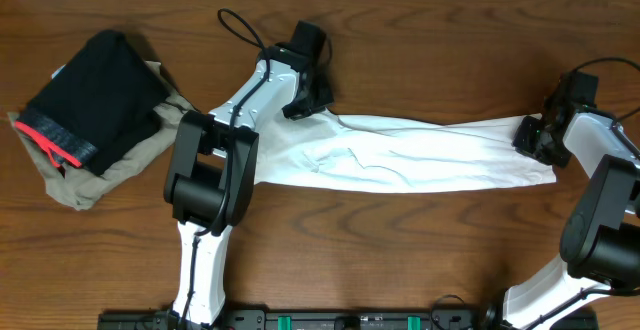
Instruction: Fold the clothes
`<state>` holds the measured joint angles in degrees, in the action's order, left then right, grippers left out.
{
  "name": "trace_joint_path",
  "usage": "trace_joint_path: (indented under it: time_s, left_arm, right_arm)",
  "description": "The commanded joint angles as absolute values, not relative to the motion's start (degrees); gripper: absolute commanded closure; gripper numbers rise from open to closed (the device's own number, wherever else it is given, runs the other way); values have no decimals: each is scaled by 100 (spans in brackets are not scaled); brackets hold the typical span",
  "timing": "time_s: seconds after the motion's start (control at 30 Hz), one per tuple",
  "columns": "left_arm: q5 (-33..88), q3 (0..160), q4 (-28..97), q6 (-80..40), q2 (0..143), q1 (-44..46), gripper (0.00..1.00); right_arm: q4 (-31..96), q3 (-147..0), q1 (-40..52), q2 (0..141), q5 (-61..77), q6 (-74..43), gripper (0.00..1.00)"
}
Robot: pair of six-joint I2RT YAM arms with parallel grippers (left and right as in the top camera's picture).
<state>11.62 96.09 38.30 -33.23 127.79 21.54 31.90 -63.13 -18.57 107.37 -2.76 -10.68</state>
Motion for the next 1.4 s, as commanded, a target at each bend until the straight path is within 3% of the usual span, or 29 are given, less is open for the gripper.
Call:
trace_joint_path:
  time_s: [0.0,0.3,0.63,0.83,1.37]
  left_arm:
    - [1162,9660,3822,-3280,12844,2174,94]
    - [1592,9727,3900,-2687,12208,2174,94]
    - [1673,9727,4974,-2681,11220,2235,94]
    - [2198,9727,5424,-2681,11100,2471,94]
    - [2182,9725,6342,-2681,11100,3382,94]
  right_arm:
    - [3199,-6125,-1835,10888,-209,-1111,79]
    - [3210,-6125,-1835,10888,-209,-1111,79]
    - [3210,-6125,-1835,10888,-209,-1111,79]
    - [3227,-6125,-1835,10888,-209,-1111,79]
    - [3238,-6125,-1835,10888,-207,-1111,79]
